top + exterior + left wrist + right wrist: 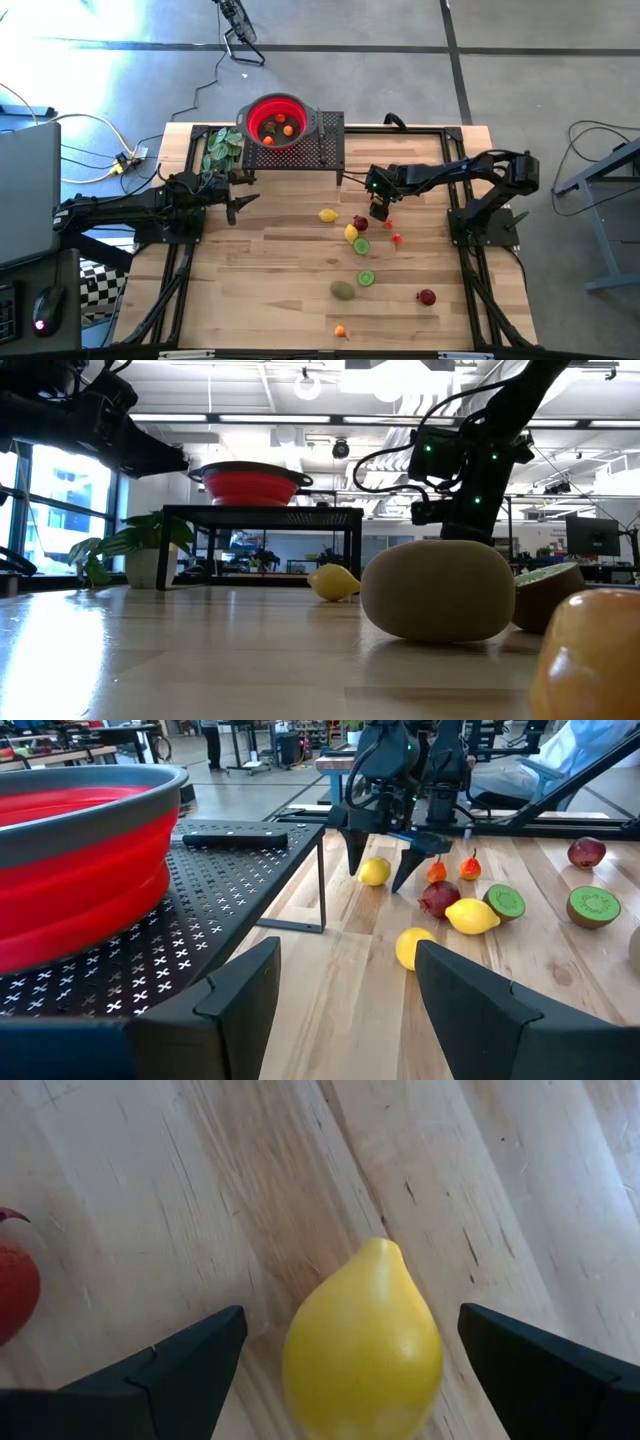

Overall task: Pick & Place Fruit
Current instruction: Put the yellow lemon into the red strainer bowl on the shelf

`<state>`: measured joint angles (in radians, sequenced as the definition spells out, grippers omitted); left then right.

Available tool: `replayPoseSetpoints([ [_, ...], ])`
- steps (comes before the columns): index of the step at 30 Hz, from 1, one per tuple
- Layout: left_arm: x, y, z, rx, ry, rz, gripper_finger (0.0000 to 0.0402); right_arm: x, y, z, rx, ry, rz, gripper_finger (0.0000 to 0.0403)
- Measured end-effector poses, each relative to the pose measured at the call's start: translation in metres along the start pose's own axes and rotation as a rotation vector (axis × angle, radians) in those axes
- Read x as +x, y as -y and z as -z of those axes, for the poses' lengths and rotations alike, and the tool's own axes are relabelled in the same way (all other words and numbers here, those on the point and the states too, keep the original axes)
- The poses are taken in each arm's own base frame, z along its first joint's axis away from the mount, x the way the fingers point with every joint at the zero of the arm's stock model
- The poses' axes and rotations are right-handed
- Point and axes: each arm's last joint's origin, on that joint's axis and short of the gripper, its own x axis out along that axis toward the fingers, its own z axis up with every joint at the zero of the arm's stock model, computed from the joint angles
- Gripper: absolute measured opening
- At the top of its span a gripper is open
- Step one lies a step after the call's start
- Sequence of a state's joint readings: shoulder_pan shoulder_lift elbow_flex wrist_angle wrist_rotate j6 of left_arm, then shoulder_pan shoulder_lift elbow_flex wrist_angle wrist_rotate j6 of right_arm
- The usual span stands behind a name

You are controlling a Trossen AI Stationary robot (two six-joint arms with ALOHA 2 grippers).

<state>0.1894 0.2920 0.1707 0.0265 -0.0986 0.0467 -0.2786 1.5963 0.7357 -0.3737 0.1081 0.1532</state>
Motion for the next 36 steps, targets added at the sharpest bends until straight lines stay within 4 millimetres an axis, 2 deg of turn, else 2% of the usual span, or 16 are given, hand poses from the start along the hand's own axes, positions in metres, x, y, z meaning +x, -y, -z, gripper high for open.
replayPoseSetpoints([
  [5,0.0,0.0,0.0,0.0,0.0,0.0,0.0228,0.0001,-0.0001,0.0003,0.0,-0.002,-0.003,0.0355],
  [18,0.0,0.0,0.0,0.0,0.0,0.001,0.0228,0.0004,-0.0007,0.0008,-0.002,-0.007,-0.011,0.0276],
  [36,0.0,0.0,0.0003,0.0,-0.003,0.001,0.0228,0.0006,-0.0007,0.0012,0.001,-0.009,-0.009,0.0227],
])
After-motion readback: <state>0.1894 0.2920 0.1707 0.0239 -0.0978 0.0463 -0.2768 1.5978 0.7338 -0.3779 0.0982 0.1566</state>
